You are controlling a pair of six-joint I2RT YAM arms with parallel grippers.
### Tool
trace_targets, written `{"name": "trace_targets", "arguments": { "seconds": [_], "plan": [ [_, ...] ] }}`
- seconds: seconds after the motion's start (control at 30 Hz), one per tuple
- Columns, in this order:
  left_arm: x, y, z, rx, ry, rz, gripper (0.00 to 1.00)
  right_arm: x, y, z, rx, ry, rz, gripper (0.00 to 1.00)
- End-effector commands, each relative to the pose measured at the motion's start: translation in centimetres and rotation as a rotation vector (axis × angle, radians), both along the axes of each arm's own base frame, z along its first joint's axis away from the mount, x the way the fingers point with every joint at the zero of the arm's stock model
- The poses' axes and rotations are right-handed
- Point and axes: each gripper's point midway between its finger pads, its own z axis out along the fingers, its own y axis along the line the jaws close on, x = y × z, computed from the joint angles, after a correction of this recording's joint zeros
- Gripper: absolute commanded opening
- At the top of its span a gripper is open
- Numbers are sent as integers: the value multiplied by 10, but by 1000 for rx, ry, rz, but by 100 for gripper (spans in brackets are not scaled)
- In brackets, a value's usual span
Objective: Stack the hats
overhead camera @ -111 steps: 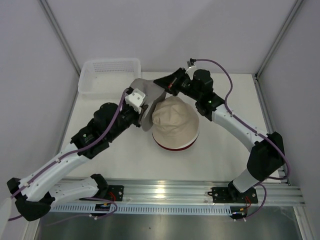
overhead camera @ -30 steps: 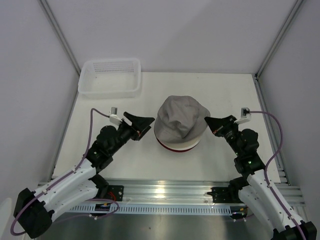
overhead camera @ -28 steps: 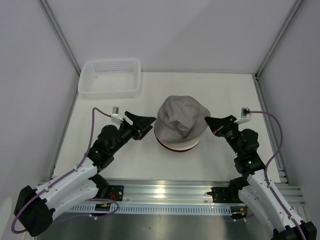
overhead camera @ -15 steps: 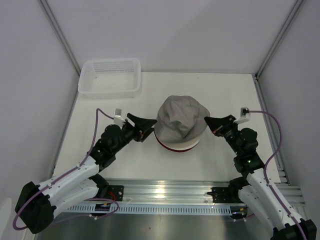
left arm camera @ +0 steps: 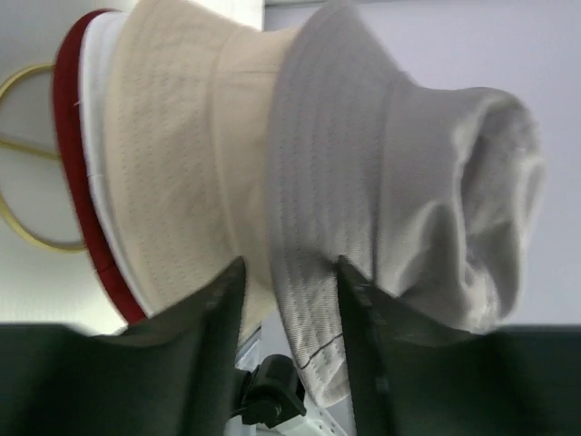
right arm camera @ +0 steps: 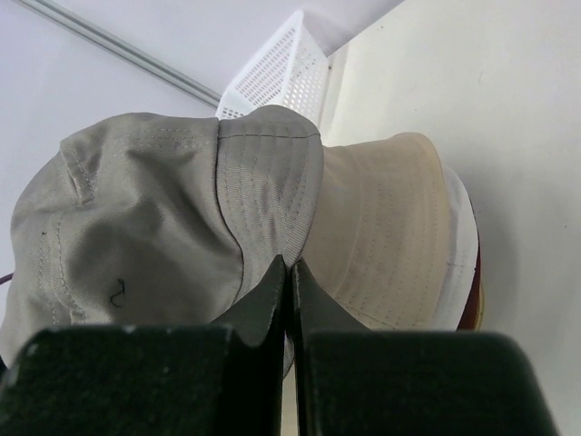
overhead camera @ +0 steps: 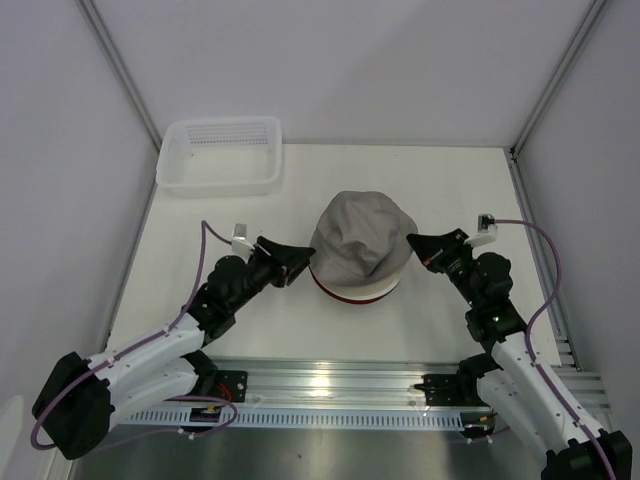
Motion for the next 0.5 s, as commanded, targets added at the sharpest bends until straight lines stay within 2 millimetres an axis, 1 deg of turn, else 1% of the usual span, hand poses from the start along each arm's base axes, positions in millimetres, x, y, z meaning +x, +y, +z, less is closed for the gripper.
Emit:
{"name": "trace_targets", "arguments": {
  "seconds": [0.0,0.07,0.1,0.13,0.17,0.2,0.33,0.4,0.47],
  "plan": [
    [6,8,47,-63,-163,52,42,4,1,16,9,-22,0,0],
    [9,8,57,-62,-198,61,33,3,4,19,21,-24,14,0],
    [10,7,57,-42,-214,61,22,1,6,21,23,-30,22,0],
    [11,6,61,-33,-231,60,15,0,7,23,18,-39,26,0],
    [14,5,59,-14,-234,62,8,0,7,23,11,-41,25,0],
    [17,6,61,13,-262,71,1,-1,5,26,8,-51,16,0],
    [26,9,53,157,-351,90,1,0,2,27,-22,-64,2,0],
    [26,8,48,222,-399,72,1,-1,5,29,-22,-69,17,0],
    [24,6,42,244,-404,48,1,-1,6,27,-17,-69,25,0]
  ]
}}
